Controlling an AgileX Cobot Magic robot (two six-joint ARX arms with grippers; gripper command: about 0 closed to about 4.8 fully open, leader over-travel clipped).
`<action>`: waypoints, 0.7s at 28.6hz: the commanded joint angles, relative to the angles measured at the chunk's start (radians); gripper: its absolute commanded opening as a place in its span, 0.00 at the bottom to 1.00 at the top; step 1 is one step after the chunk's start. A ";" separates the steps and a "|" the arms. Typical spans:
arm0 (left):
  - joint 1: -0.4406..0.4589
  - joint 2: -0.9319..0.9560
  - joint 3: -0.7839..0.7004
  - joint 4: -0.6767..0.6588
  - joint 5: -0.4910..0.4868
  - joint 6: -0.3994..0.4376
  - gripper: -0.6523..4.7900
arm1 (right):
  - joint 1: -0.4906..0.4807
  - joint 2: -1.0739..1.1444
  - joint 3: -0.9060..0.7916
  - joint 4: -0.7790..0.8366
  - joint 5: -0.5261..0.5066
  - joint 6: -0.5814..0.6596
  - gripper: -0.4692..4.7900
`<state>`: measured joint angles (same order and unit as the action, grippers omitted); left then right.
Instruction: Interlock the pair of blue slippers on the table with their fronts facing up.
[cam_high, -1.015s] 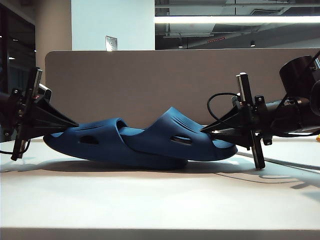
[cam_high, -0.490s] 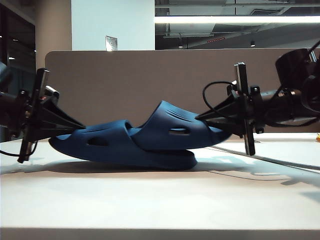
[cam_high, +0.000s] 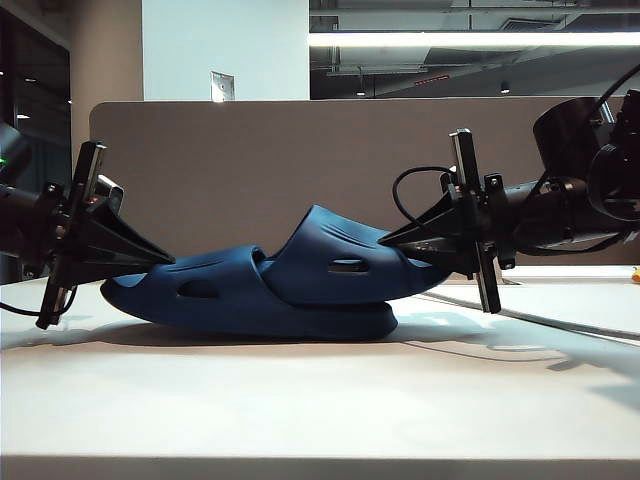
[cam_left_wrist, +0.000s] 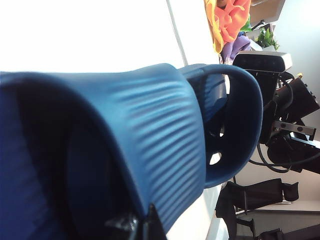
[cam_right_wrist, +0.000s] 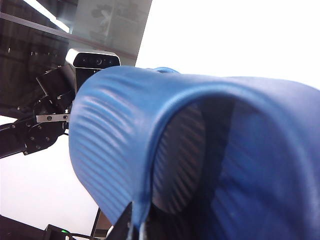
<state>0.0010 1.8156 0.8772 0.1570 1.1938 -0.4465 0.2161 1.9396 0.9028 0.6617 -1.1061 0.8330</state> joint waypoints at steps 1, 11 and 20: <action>-0.018 -0.003 0.003 0.010 0.051 -0.003 0.11 | 0.018 0.002 0.000 -0.014 -0.014 -0.019 0.10; -0.012 -0.003 0.003 0.009 0.051 -0.003 0.23 | 0.007 0.002 0.000 -0.010 -0.042 -0.023 0.32; 0.027 -0.003 0.003 -0.011 0.023 0.001 0.22 | -0.065 0.001 0.000 -0.008 -0.086 -0.013 0.64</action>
<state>0.0235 1.8156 0.8772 0.1516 1.2190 -0.4492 0.1673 1.9400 0.9024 0.6529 -1.1866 0.8204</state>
